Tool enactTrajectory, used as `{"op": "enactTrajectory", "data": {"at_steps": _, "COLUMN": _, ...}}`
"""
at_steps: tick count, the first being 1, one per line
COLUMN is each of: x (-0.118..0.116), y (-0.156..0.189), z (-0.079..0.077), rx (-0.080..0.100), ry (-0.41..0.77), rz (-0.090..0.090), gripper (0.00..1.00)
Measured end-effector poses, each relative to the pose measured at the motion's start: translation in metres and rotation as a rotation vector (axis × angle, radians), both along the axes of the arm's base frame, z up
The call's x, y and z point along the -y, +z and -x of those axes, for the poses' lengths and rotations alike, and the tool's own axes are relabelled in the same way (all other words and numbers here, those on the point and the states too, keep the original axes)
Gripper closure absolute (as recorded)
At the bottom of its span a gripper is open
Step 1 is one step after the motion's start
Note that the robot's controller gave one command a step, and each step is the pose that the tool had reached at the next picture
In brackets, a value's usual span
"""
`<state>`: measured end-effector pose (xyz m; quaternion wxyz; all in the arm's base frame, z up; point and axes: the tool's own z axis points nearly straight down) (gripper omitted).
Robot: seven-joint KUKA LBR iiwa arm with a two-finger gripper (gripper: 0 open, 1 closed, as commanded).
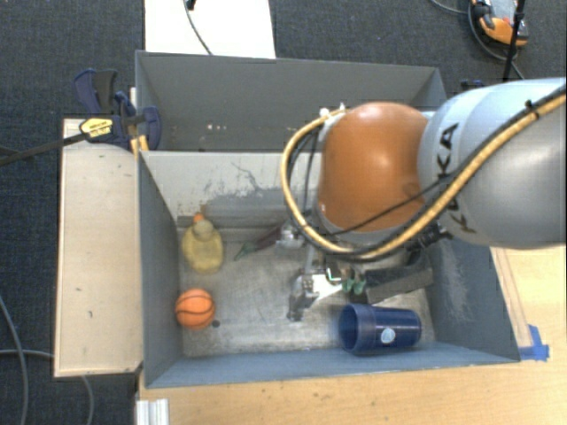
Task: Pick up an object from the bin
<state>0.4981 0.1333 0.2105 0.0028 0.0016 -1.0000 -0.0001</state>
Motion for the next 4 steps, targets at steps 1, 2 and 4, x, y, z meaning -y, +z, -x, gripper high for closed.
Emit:
{"op": "enactTrajectory", "data": {"at_steps": 1, "x": 0.001, "y": 0.004, "z": -0.002, "rx": 0.008, "ry": -0.004, "rz": -0.001, "gripper": 0.0}}
{"op": "enactTrajectory", "data": {"at_steps": 2, "x": 0.025, "y": -0.009, "z": -0.01, "rx": 0.009, "ry": 0.082, "rz": -0.003, "gripper": 0.0}}
{"op": "enactTrajectory", "data": {"at_steps": 4, "x": 0.08, "y": -0.124, "z": -0.026, "rx": 0.009, "ry": 0.301, "rz": -0.002, "gripper": 1.0}}
